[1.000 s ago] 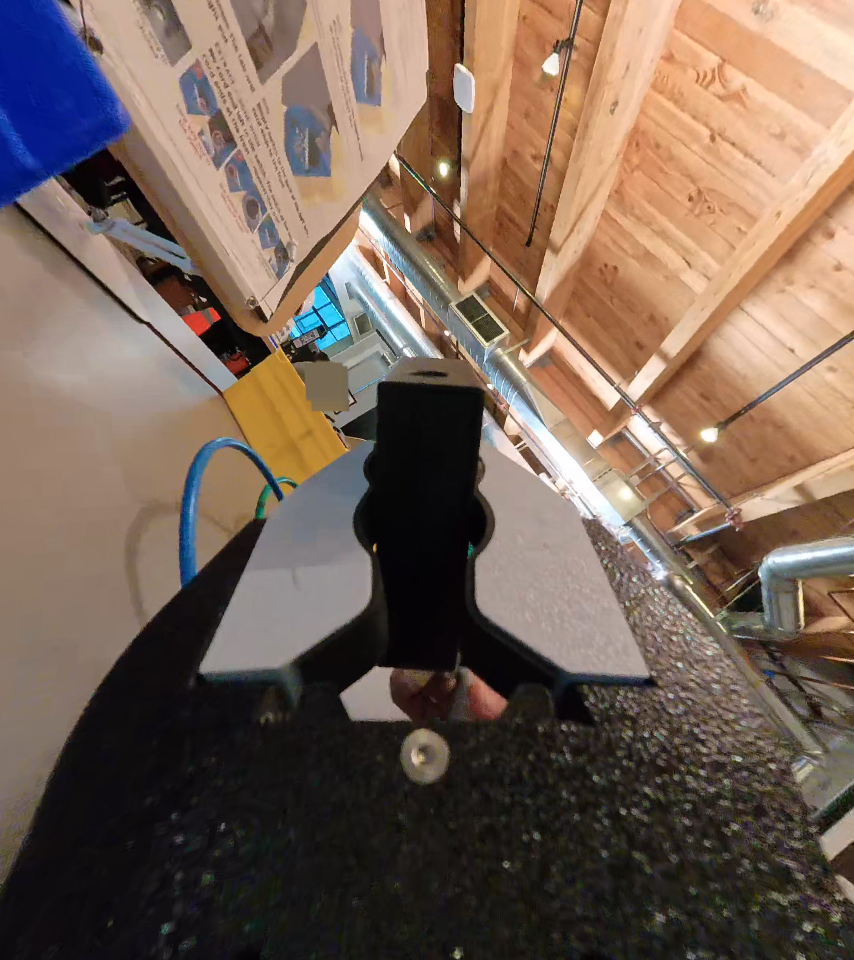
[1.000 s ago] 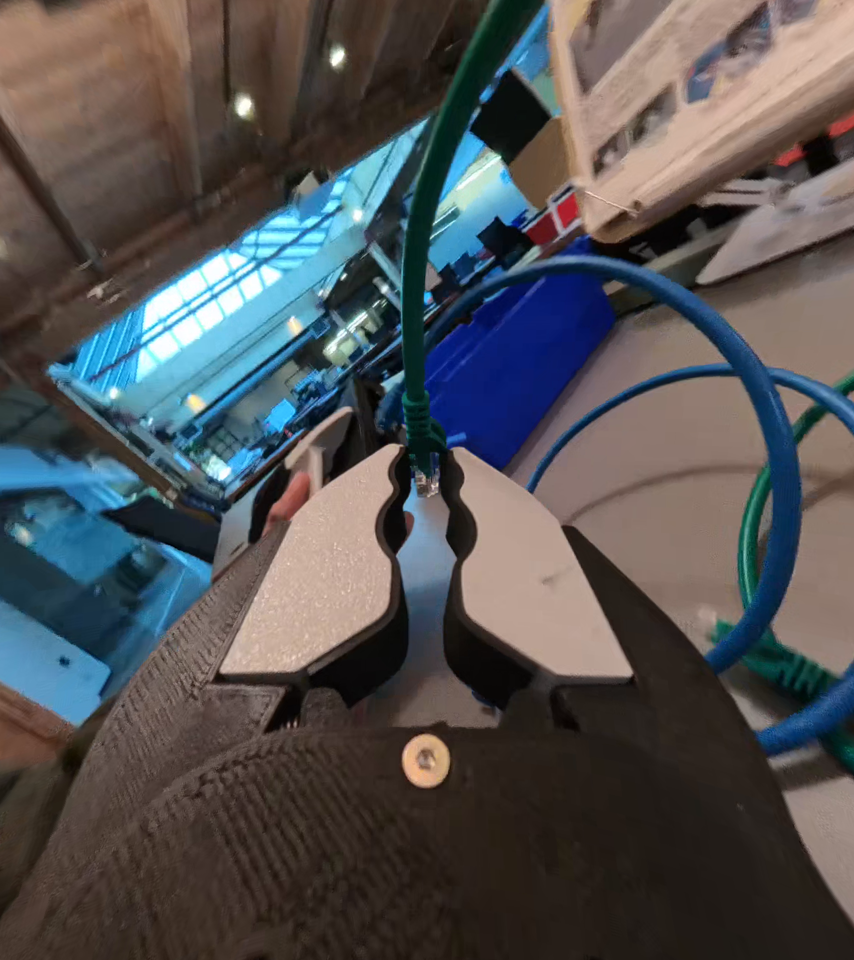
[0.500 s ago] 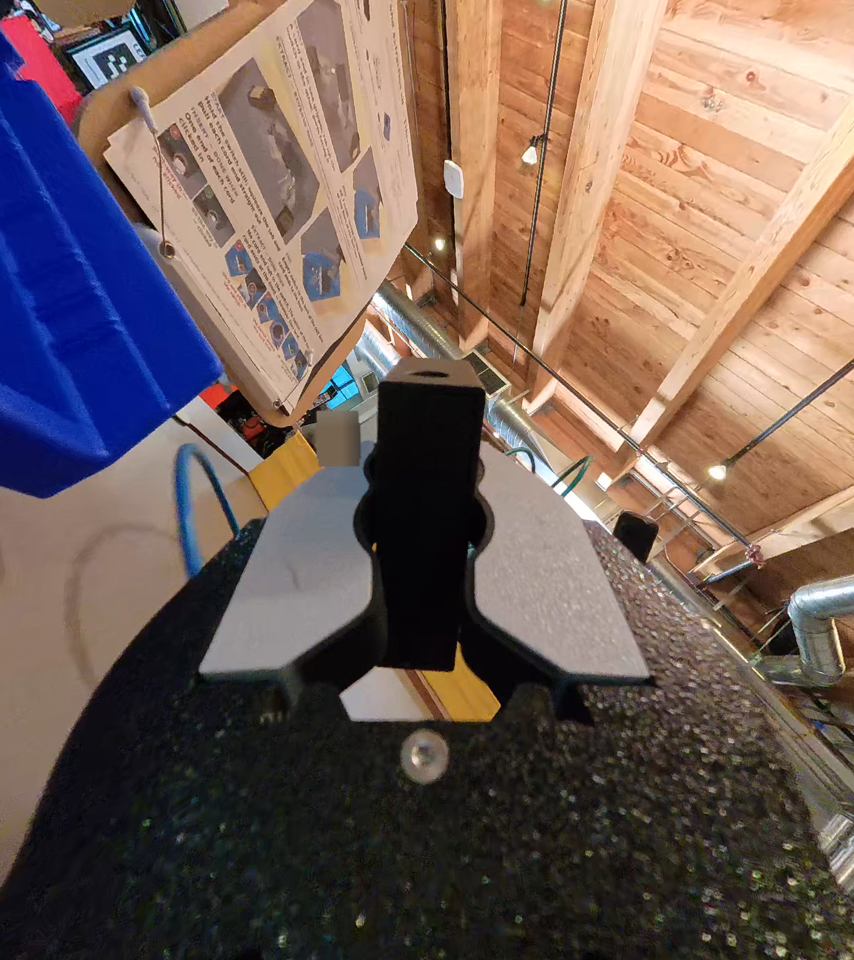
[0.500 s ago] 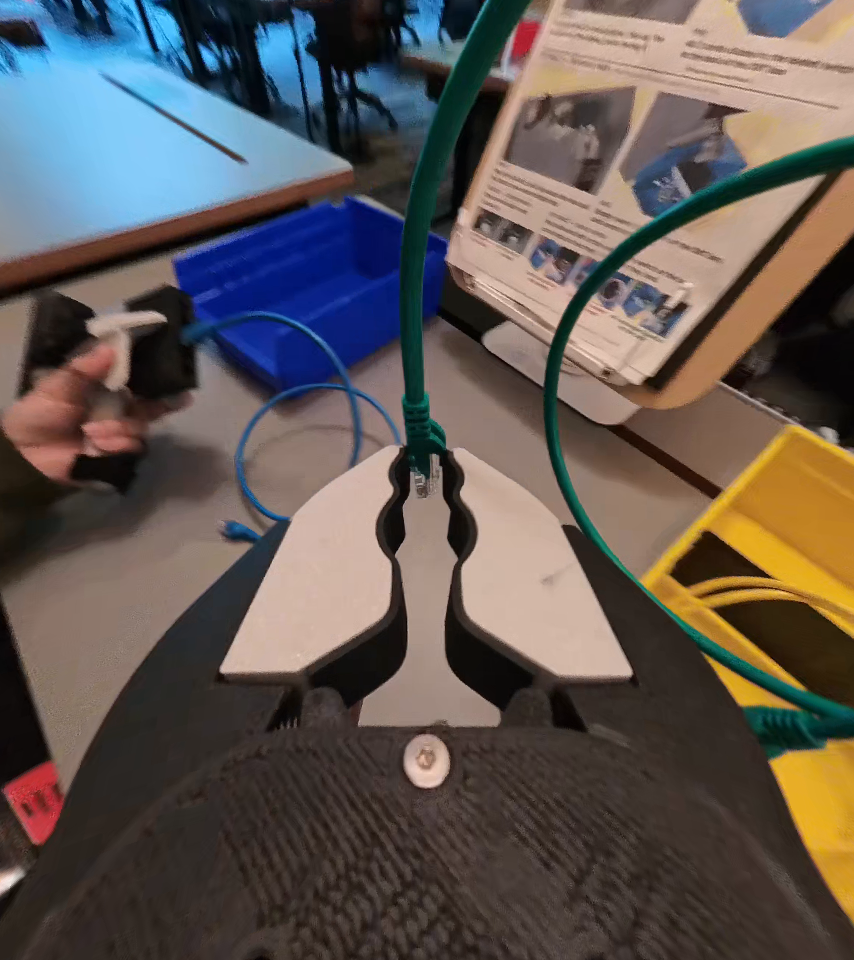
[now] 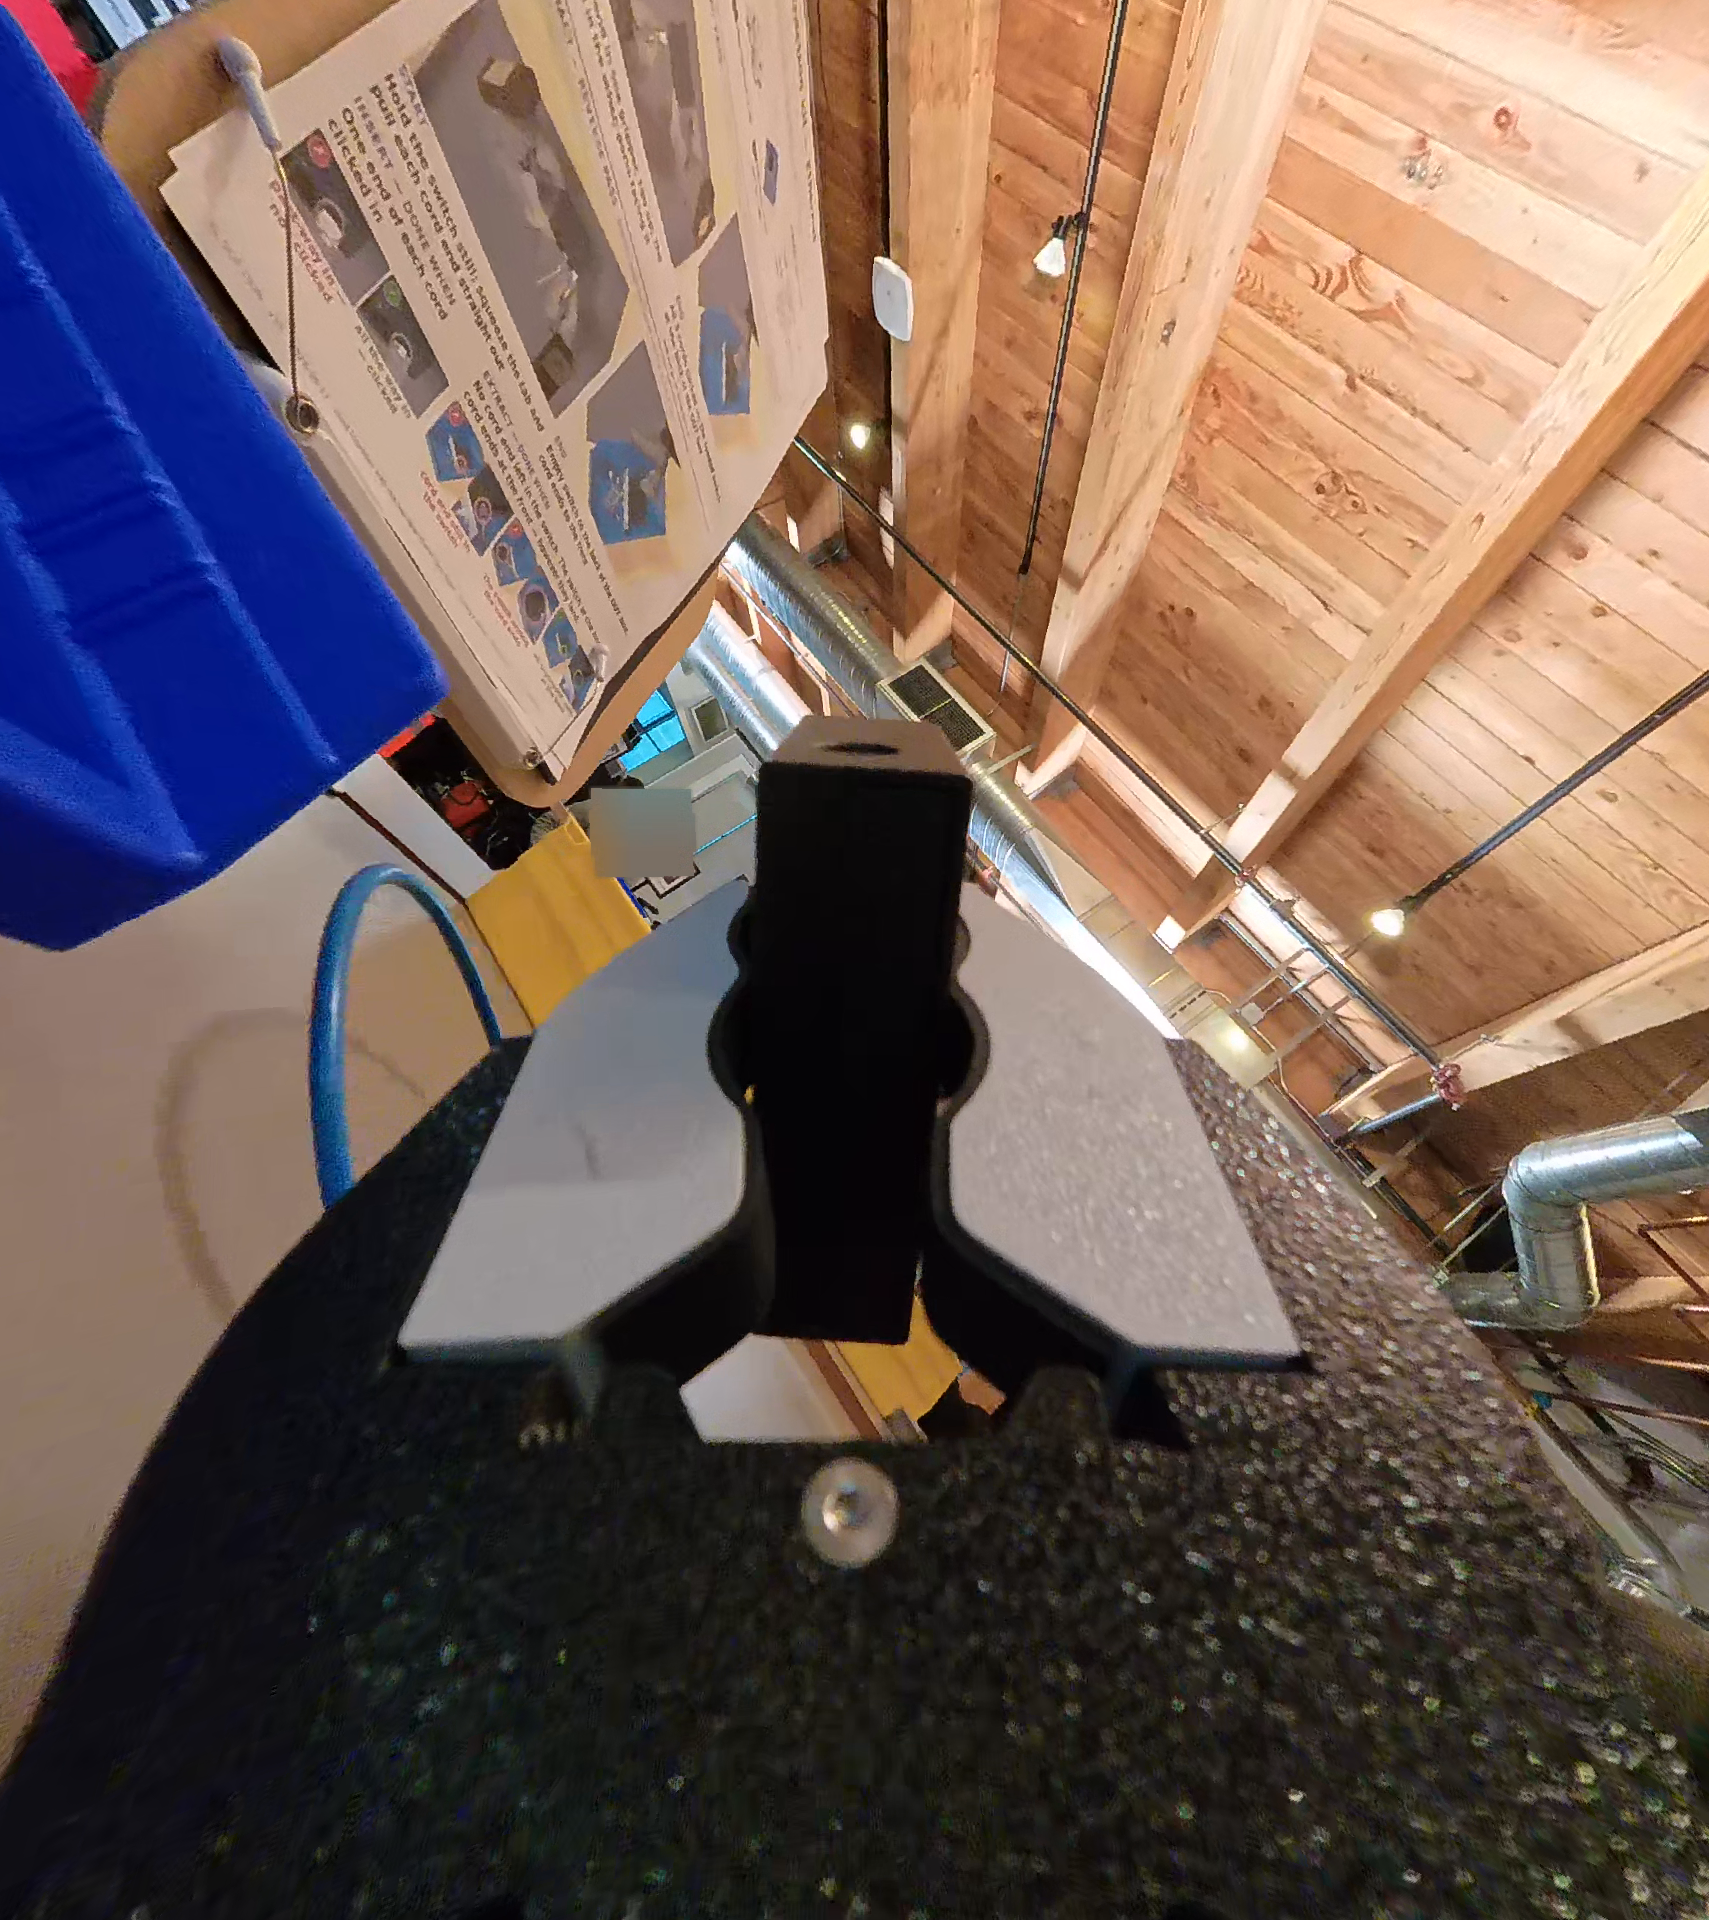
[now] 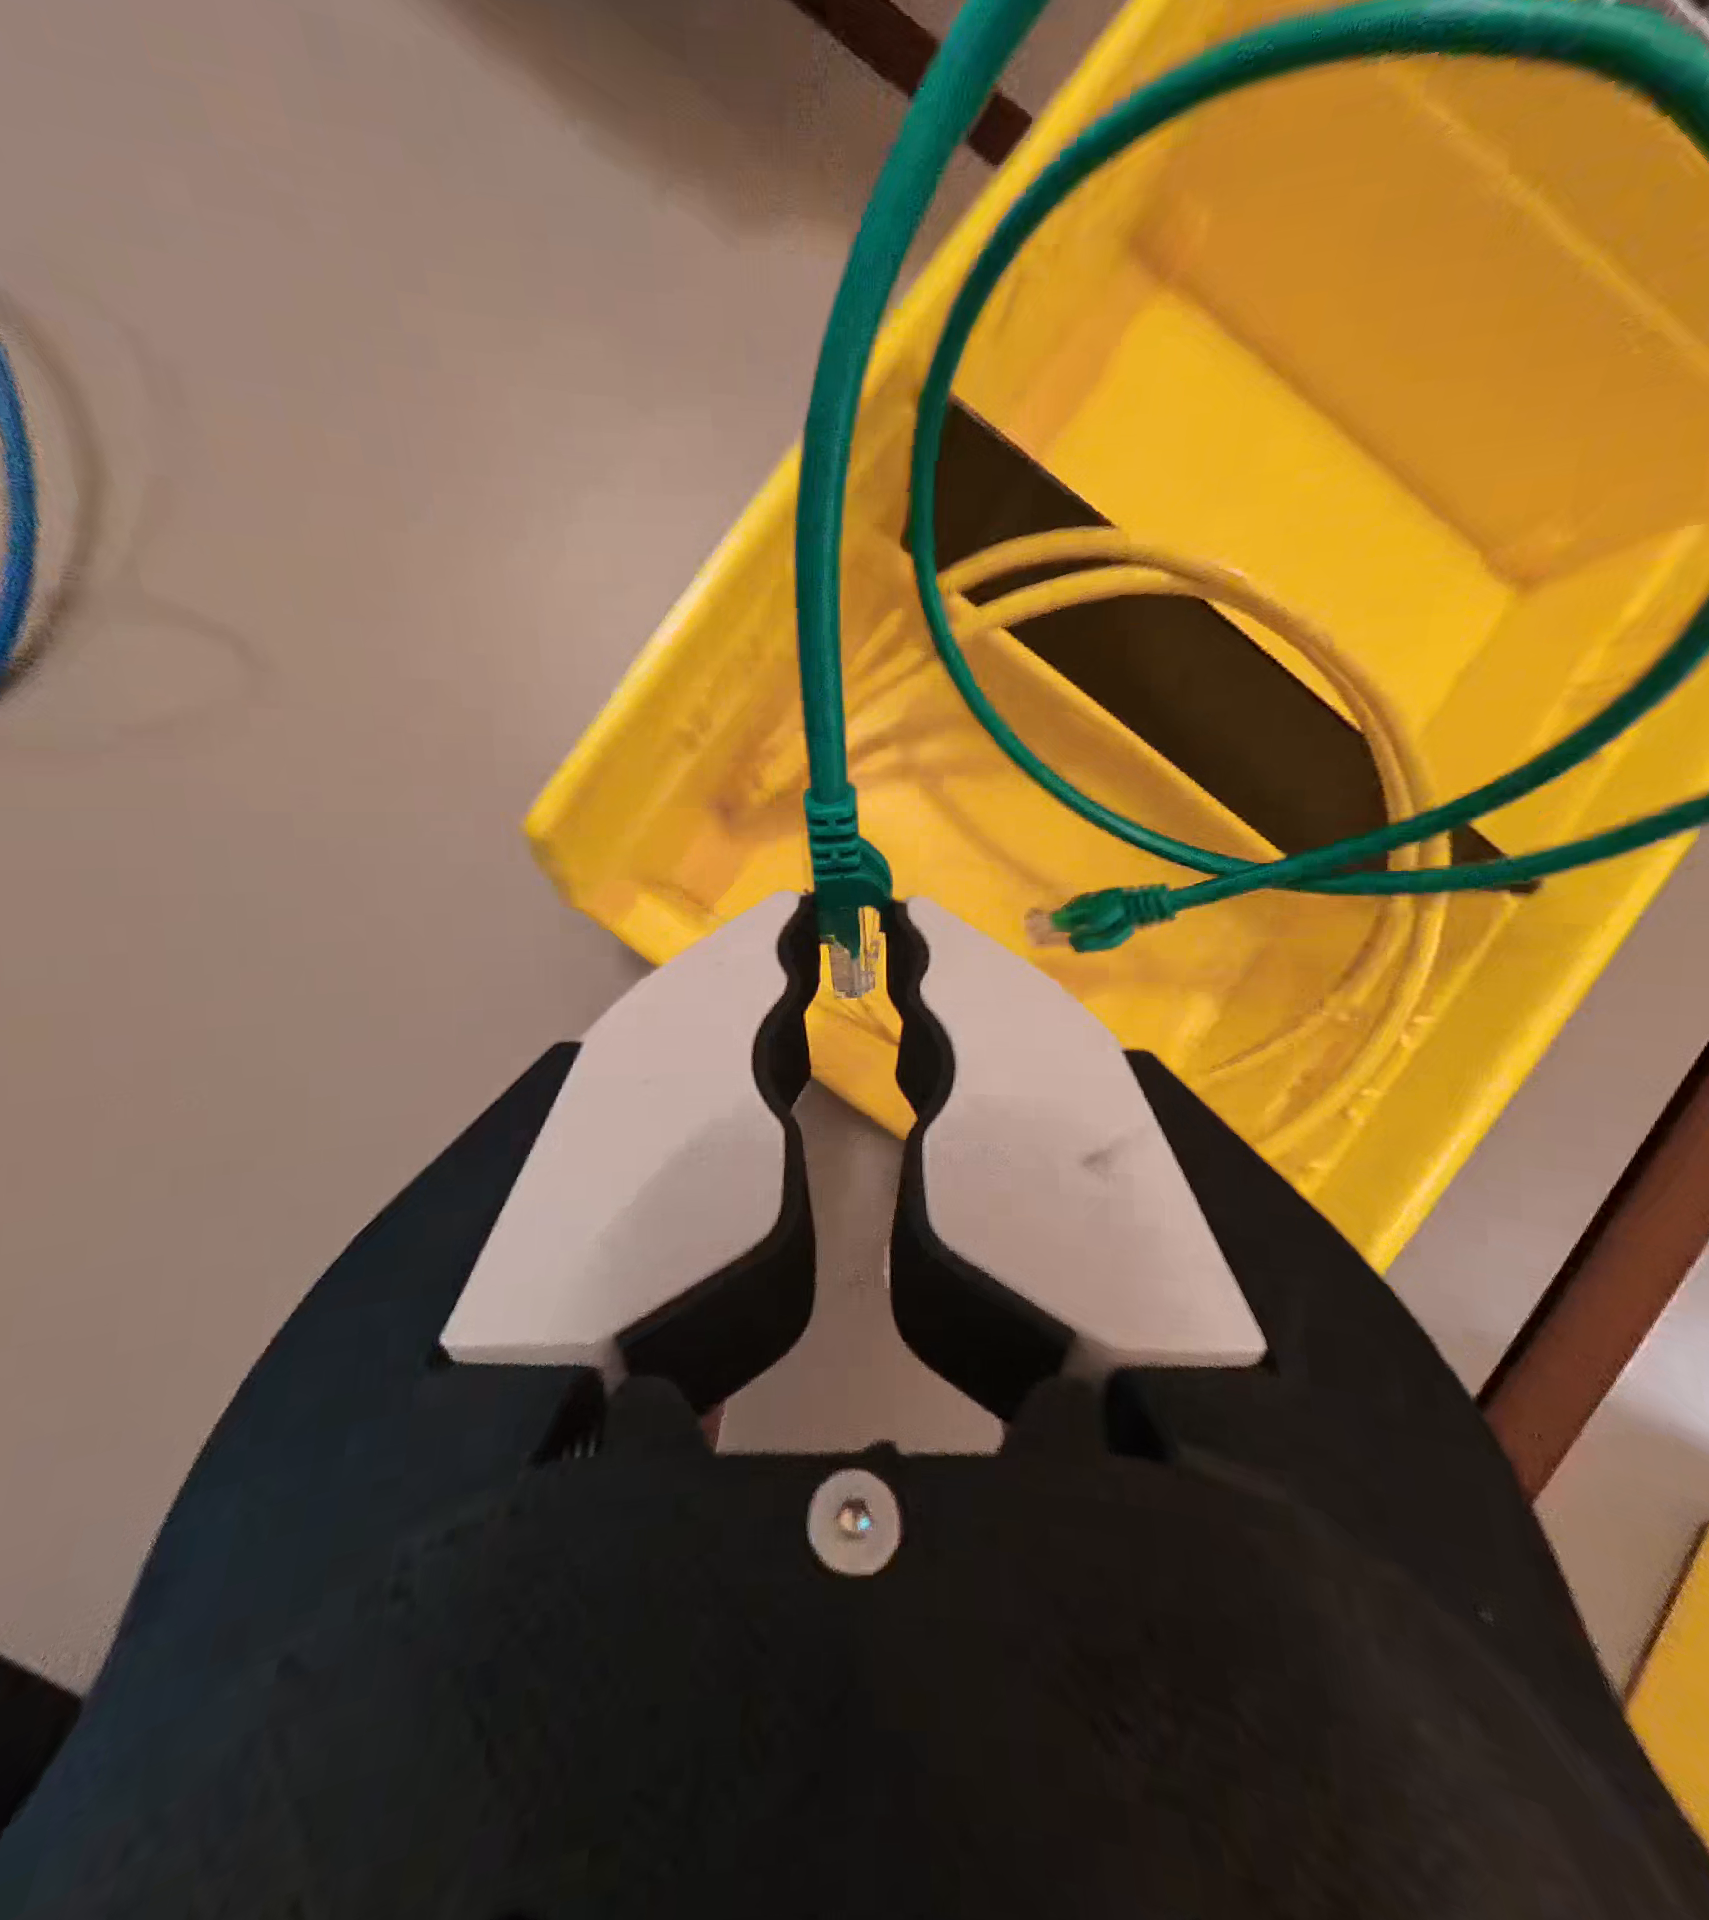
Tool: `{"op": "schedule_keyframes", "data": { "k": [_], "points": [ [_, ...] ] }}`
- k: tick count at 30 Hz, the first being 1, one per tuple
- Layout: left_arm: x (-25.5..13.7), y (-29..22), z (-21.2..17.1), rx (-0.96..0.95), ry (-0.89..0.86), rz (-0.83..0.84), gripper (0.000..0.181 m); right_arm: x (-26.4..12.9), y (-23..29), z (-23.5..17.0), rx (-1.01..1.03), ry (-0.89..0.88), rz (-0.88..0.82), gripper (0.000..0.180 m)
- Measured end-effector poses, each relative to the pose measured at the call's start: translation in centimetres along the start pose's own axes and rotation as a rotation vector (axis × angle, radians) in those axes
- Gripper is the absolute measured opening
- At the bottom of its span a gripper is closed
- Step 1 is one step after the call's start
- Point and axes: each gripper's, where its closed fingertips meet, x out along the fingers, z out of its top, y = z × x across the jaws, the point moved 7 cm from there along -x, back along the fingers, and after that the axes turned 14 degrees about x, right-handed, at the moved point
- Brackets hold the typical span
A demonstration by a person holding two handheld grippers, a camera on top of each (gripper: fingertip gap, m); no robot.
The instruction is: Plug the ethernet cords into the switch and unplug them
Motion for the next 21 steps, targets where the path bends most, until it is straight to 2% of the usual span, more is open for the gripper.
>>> {"op": "schedule_keyframes", "data": {
  "k": [3,8,13,16,20,21],
  "points": [
    [-0.1,0.3,0.0,-0.003,0.003,0.002,0.032,1.5,-1.4,-1.0,0.008,0.074,-0.062,0.013],
    [-0.1,0.7,-0.3,-0.016,0.013,0.005,0.030,3.5,-2.2,-2.8,-0.147,0.304,-0.202,0.013],
    [0.1,0.9,-1.0,-0.031,0.030,0.005,0.030,5.4,-1.5,-3.2,-0.169,0.354,-0.129,0.013],
    [0.2,0.8,-1.1,-0.042,0.036,0.003,0.029,5.5,-1.5,-3.0,-0.122,0.284,-0.113,0.026],
    [0.4,0.8,-1.5,-0.051,0.055,0.003,0.030,2.9,-0.7,-1.4,0.017,0.028,-0.022,0.052],
    [0.4,0.8,-1.6,-0.059,0.059,0.002,0.030,1.9,-0.2,-1.2,0.056,-0.042,0.016,0.054]
  ]
}}
